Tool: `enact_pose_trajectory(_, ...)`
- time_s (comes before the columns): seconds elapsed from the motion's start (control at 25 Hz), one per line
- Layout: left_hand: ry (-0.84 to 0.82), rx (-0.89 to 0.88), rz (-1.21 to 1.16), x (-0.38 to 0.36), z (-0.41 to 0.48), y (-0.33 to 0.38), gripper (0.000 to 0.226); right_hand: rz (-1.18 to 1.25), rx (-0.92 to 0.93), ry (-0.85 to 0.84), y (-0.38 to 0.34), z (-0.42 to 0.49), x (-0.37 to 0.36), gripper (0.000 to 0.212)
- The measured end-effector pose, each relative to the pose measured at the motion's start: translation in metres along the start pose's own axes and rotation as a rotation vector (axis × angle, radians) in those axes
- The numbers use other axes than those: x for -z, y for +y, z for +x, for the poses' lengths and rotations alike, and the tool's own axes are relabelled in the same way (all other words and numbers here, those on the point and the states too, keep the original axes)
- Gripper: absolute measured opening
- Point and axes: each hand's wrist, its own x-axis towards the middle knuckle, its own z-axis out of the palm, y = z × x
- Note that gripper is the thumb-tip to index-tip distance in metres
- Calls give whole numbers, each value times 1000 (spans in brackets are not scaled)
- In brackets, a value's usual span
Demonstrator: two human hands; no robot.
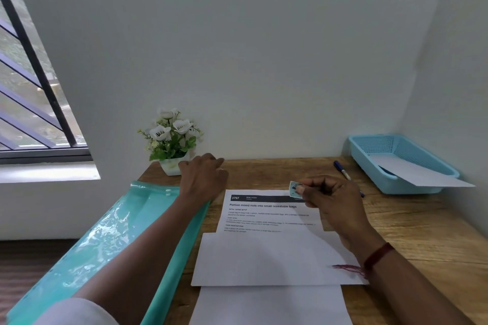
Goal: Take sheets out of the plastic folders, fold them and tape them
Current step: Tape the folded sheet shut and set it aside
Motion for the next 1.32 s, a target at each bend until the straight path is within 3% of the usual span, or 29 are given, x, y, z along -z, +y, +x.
enact_pose_trajectory(0.12,57,-45,-171,17,-17,29,50,-31,-52,-42,-2,3,5,13)
enact_pose_trajectory(0.28,-232,-189,-381,47,-54,102,45,-103,-87,-98,-7,1,12,10)
enact_pose_trajectory(0.48,-294,-255,-441,52,-85,147,28,-350,-108,-231,-21,-14,31,10)
enact_pose_trajectory(0.64,-418,-198,-550,36,-97,158,54,-443,-208,-163,-20,-34,56,2)
enact_pose_trajectory(0.8,-498,-82,-723,21,-104,165,45,-421,-352,-103,-17,-40,76,5)
enact_pose_trajectory(1.0,-447,-37,-750,7,-112,165,28,-453,-377,-109,-13,-39,74,3)
enact_pose_trajectory(1.32,-355,-83,-646,-3,-118,171,31,-537,-341,-106,-2,-36,69,4)
